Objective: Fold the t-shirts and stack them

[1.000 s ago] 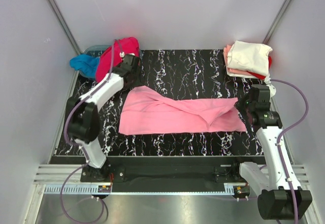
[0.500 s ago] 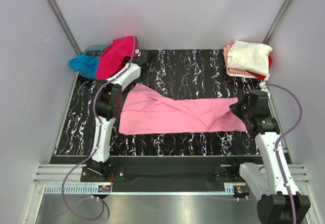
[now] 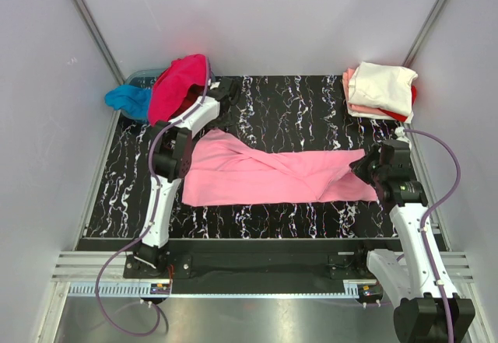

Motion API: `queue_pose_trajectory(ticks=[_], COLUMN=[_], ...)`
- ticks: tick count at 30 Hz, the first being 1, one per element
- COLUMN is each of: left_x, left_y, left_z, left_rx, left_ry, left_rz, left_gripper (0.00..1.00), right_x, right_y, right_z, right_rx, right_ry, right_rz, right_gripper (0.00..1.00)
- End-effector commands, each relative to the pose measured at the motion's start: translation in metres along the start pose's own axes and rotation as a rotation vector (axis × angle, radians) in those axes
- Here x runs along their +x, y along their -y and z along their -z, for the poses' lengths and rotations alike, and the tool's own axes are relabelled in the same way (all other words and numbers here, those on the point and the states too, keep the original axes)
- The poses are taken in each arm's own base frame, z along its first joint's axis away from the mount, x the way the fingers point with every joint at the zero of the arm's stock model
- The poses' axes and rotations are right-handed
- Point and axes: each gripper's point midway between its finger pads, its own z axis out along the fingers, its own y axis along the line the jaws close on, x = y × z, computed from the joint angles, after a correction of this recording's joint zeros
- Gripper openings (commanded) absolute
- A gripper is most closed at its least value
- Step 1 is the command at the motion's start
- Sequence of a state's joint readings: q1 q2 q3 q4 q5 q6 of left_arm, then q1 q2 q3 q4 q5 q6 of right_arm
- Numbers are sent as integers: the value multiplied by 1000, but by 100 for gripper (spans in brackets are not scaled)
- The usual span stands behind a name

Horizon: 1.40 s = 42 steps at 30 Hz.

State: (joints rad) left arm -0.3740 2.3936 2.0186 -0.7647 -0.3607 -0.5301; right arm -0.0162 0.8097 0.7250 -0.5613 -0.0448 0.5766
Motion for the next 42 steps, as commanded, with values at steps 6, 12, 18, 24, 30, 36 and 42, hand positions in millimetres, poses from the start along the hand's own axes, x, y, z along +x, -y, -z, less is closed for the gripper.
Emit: queue_pose_trajectory(ticks=[6,12,18,24,30,36,42], left_x=[26,10,-22,-44,-39,-32,-34], left_y=[-18,-19,-46,-72,-88,-101,-109], left_z=[-5,11,54,100,121,132,133], left_rx=[-43,-42,-44,-47,-60,-62,-58], left_ry=[-72,-60,-10,41,45,40,41], left_rz=[1,-32,-18,-13,-3,27,40], left_gripper=[15,0,0,0,0,0,0], right_x=[-11,-14,-44,-86,-126,-165,-191], right_y=[-5,-4,-22,-43,-57,-88,-104], right_z=[1,0,-1,-12,-34,-81,-138], right_rx=[-21,-4,-3,24,74,33,7], right_ry=[46,43,73,97,134,135,113], right_rz=[21,33,22,53,47,67,125], right_gripper=[0,0,0,0,0,0,0])
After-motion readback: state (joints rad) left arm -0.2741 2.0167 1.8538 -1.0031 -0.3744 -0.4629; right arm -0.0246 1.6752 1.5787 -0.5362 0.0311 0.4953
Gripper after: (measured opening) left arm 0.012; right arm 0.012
